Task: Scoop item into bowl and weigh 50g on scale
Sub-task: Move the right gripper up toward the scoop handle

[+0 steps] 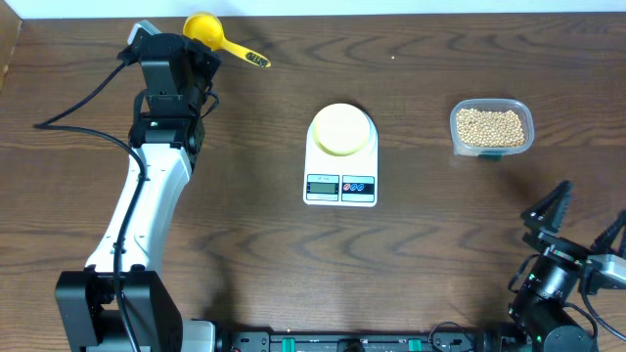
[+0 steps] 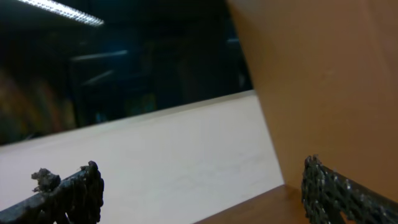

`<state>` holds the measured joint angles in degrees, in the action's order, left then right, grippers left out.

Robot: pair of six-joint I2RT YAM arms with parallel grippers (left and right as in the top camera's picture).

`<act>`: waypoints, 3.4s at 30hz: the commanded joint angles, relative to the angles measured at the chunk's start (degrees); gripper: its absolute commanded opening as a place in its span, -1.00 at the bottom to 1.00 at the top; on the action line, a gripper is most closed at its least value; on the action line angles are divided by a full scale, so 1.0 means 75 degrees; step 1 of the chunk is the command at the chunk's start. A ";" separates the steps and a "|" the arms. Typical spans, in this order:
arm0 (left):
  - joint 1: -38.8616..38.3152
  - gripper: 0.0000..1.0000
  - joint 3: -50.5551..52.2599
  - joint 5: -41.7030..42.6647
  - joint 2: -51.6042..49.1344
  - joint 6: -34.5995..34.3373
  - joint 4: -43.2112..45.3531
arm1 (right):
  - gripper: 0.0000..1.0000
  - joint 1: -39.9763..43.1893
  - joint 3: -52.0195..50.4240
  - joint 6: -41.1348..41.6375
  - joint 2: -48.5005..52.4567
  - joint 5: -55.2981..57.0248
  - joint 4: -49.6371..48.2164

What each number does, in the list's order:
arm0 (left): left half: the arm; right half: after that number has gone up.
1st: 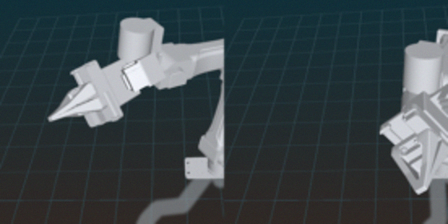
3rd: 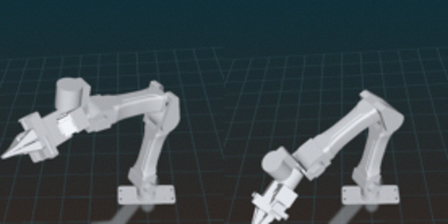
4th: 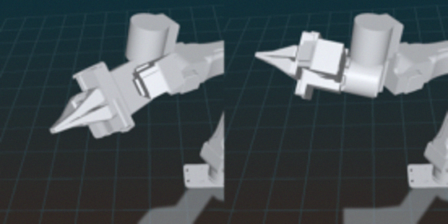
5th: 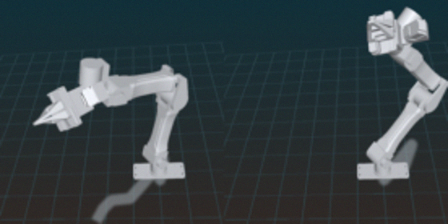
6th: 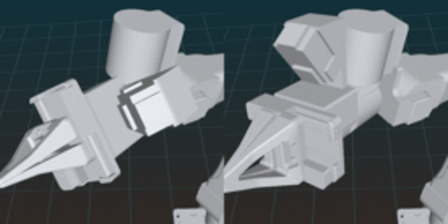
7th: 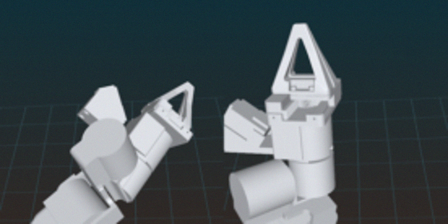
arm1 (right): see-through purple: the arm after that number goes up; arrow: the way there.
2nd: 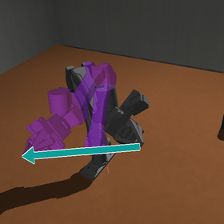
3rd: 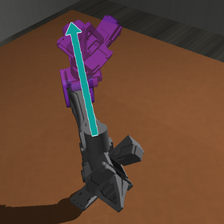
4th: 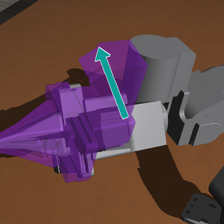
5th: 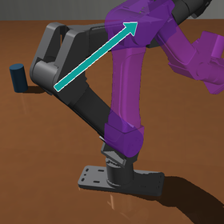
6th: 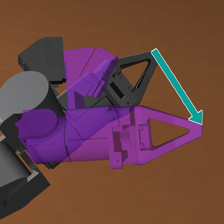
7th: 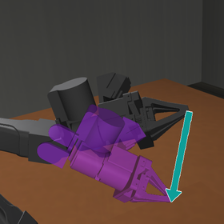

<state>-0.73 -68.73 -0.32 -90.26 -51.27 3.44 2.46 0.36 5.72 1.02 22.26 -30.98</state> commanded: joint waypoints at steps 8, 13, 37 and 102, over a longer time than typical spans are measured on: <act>0.0038 -0.85 -0.0204 -0.0020 0.0099 -0.0067 0.0245 | 0.99 0.0082 0.0994 0.0603 0.1533 0.1393 0.0003; 0.0038 -0.85 -0.0204 -0.0020 0.0099 -0.0067 0.0242 | 0.99 0.0082 0.2226 0.0533 0.3258 0.1443 0.0335; 0.0038 -0.85 -0.0204 -0.0020 0.0099 -0.0067 0.0242 | 0.99 0.2323 1.0483 0.2154 1.2386 -0.9011 0.4261; -0.0901 -0.85 -0.0204 0.0565 0.0099 -0.4555 0.0673 | 0.98 -0.1629 1.0602 0.4086 1.5125 -1.0092 -0.0941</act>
<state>-7.35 -68.73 1.50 -90.26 -84.68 8.01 -6.70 78.81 36.32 114.28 -56.05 -37.47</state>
